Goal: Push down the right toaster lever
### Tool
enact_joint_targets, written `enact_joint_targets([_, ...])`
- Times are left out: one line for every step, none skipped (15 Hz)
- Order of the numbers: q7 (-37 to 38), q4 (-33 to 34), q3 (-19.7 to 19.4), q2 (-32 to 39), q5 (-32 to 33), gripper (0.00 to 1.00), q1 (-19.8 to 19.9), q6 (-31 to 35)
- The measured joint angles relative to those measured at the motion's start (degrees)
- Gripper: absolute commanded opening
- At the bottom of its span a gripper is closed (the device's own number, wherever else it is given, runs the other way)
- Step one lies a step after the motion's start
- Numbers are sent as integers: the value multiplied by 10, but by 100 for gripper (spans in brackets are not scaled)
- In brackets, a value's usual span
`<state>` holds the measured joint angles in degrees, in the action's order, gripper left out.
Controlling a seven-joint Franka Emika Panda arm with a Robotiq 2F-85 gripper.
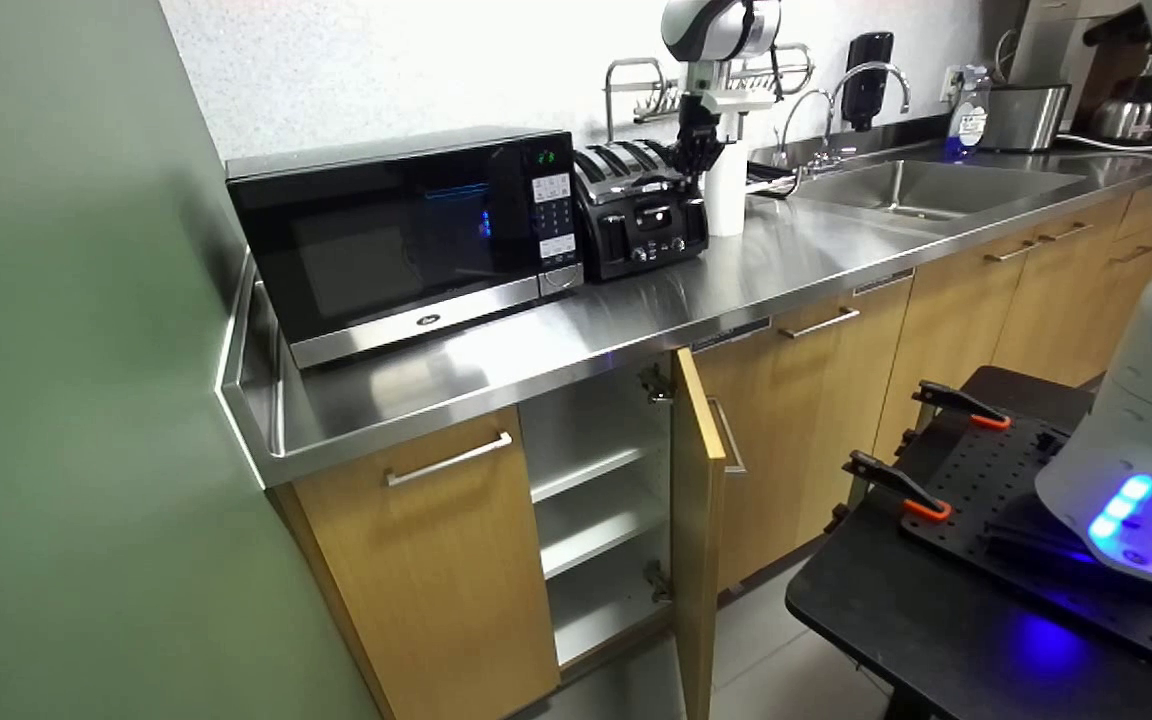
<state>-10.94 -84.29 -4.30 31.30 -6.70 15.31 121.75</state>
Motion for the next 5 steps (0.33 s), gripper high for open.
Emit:
enact_joint_targets([-2,-4,0,-13,-2,0,1,9])
enact_joint_targets([-3,-8,0,-28,-3,0,2,15])
enact_joint_targets([-3,-13,0,-43,-3,0,2,19])
enact_joint_targets([-3,-19,0,-60,-3,0,3,20])
enact_joint_targets([-3,-25,0,-75,-3,0,3,20])
